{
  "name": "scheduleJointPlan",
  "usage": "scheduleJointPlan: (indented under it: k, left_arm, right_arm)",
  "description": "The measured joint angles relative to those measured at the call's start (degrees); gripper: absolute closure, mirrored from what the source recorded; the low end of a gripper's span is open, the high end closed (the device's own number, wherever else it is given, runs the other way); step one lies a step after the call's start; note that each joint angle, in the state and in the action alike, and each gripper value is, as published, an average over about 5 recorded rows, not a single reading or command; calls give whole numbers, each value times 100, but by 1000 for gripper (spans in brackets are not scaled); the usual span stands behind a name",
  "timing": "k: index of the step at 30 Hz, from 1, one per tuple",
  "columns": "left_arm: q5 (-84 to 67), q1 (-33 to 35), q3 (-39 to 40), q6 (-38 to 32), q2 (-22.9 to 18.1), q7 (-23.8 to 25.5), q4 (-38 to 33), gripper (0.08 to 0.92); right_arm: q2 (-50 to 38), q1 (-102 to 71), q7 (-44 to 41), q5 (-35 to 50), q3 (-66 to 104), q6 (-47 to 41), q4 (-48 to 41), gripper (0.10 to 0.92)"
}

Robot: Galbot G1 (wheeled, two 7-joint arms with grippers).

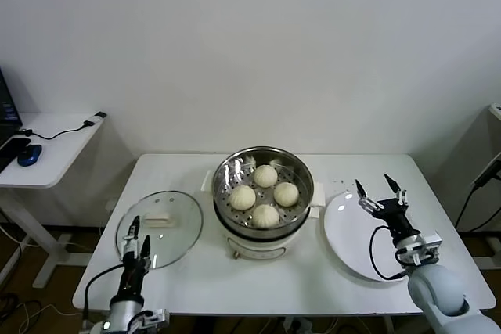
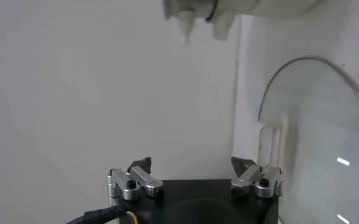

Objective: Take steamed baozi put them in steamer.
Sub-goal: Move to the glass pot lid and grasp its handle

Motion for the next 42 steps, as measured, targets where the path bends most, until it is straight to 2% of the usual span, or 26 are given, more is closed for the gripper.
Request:
scheduleJointPlan:
  k: [17, 36, 39, 42]
  left_arm:
    - [776, -1456, 297, 223, 252, 42, 1784, 177]
    - [678, -2399, 320, 224, 254, -238, 2851, 177]
    - [597, -2479, 320, 174, 268, -274, 2901, 203]
    - [531, -2527, 312, 102, 291, -282, 2946, 275]
  right_arm:
    - [306, -216, 73, -479, 330, 3, -179, 203]
    - [495, -400, 49, -748, 531, 95, -252, 203]
    - [533, -429, 31, -795, 556, 117, -272, 203]
    - [570, -451, 6, -841, 586, 137, -301, 203]
